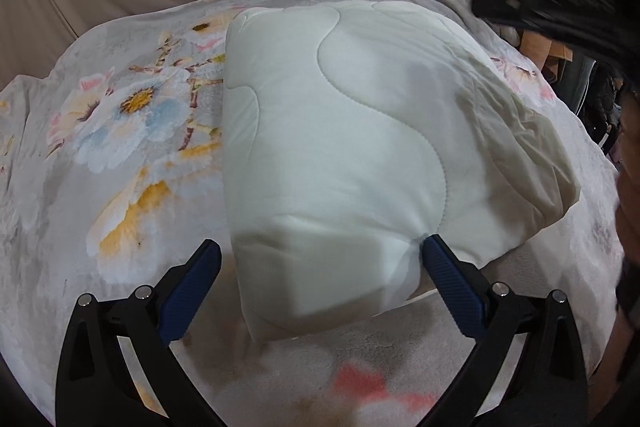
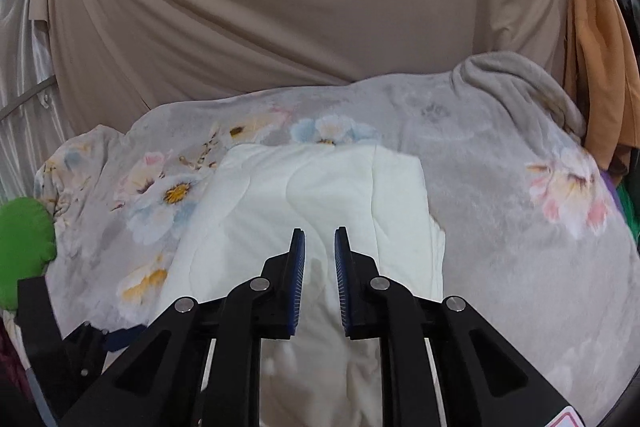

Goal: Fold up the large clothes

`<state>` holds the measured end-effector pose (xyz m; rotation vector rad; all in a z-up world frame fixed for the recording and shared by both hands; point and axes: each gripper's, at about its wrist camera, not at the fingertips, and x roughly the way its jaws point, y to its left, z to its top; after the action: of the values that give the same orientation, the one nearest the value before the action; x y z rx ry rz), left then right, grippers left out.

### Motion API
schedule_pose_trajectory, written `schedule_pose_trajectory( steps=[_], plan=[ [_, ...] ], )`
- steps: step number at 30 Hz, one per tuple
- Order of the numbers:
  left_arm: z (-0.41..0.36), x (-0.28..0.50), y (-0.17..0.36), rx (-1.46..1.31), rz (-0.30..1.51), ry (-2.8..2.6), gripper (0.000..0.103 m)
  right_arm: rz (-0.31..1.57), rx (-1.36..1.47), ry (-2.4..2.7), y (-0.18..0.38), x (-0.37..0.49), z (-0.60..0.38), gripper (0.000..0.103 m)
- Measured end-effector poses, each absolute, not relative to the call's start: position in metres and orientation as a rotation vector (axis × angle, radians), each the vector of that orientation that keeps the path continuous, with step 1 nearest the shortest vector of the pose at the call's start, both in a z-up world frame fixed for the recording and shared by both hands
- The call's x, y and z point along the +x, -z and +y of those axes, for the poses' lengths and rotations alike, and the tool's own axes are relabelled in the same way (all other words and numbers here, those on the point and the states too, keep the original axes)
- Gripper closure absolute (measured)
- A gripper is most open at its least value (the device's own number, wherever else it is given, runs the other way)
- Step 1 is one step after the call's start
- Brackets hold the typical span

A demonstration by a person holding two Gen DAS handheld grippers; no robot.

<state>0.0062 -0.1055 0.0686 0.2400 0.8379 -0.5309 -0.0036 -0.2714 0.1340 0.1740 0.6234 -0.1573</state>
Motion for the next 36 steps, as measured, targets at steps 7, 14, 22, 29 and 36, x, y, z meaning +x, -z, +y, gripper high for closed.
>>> schedule_pose_trajectory(
  steps=[7,14,22,29,36],
  plan=[
    [-0.091,0.005,-0.074,0.207,0.848,0.537,0.005,0.787,0.151,0.129,-0.058,0.066,-0.286,0.091],
    [-0.084,0.009,-0.115,0.118,0.779,0.609,0.005,0.770,0.218,0.099,-0.057,0.058,-0.296,0.091],
    [-0.099,0.053,-0.108,0.089,0.842,0.592,0.005,0.675,0.407,0.162,-0.092,-0.035,-0.322,0.036],
    [-0.098,0.067,-0.086,0.002,0.939,0.631,0.005,0.783,0.556,0.141,-0.041,-0.058,-0.347,0.033],
    [-0.092,0.080,-0.063,-0.054,0.972,0.662,0.005,0.806,0.729,0.037,-0.004,-0.055,-0.353,0.025]
  ],
)
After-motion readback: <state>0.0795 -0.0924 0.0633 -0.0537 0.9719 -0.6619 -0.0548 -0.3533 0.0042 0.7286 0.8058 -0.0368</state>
